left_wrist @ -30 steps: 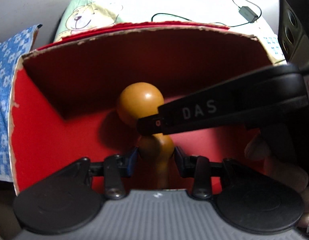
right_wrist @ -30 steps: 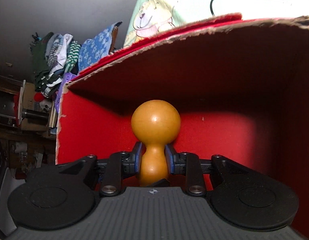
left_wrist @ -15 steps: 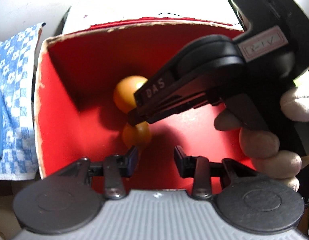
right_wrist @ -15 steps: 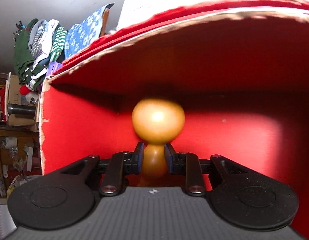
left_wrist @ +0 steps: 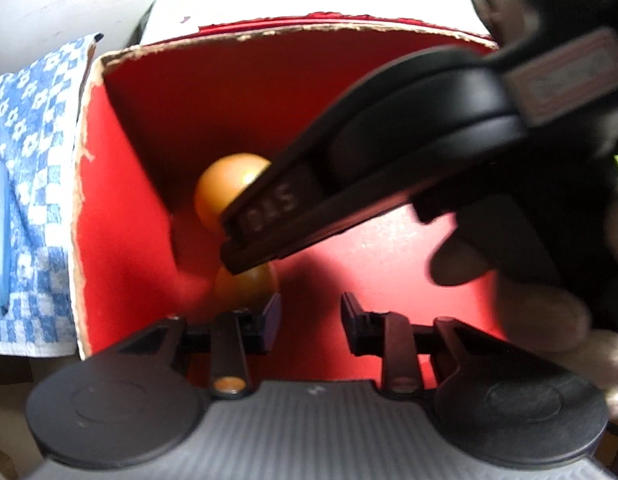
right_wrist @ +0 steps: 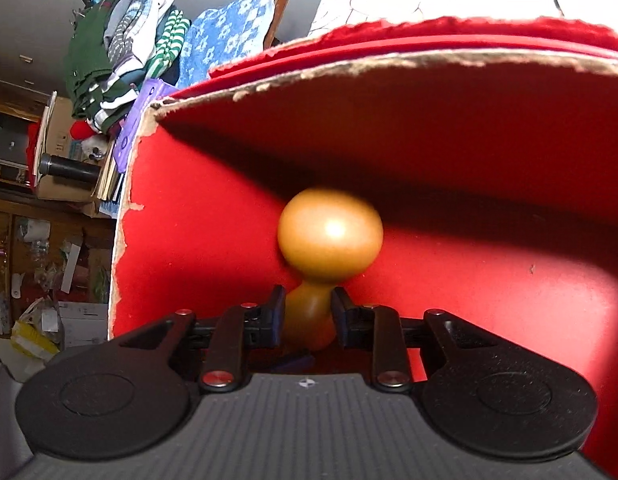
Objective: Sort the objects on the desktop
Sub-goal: 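Carry the gourd toy with the left gripper into the red box, then lower the gourd toy into the red box and open the left gripper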
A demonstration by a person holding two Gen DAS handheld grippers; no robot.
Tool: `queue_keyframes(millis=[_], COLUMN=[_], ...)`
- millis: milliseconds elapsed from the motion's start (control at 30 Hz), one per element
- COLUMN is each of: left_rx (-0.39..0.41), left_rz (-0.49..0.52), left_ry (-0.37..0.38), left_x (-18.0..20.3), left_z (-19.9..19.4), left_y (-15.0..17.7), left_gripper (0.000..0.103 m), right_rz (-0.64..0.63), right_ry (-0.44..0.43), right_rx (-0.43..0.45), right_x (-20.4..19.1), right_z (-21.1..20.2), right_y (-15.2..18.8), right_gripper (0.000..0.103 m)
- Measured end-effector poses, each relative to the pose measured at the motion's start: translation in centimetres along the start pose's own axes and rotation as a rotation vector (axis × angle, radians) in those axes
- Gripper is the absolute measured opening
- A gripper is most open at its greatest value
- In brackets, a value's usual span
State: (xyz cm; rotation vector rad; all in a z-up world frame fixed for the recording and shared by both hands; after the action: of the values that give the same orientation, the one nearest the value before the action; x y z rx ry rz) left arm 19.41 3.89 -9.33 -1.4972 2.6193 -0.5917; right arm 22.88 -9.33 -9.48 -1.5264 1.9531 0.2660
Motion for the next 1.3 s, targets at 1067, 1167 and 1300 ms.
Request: queue_keyframes(millis=[1067,1167,1300], left_rx=[0.018,0.022,0.025], left_rz=[-0.023,-0.02,-0.03], left_ry=[-0.108,-0.13,-0.154], left_x=[4.8,5.8,5.9], left_z=[-0.7,-1.0,-1.5], left_y=[2.5,2.4,2.5], left_gripper=[0.042,0.042,0.042], right_rz=[0.0,0.019,0.025], right_ry=[0.161,0.162,0.184], right_rx=[0.082,0.092,0.11], right_x=[-0.3,0.2,0.5], right_z=[0.3,-0.5,-1.6], right_y=[-0.3,0.0,0.4], right_gripper=[0.029,0.03,0.031])
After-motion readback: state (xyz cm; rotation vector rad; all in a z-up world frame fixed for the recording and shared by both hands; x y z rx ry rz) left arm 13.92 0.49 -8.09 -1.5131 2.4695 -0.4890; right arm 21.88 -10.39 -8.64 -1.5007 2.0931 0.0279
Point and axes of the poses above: each gripper's, at about its wrist camera, not at the fingertips, and z roughly the way its jaws point, x to its right, y to its underside, the point moved 2 cm from there along z, roughly the way its jaws point, and after that the axes turned 4 degrees about x, right-handed, at the moved point
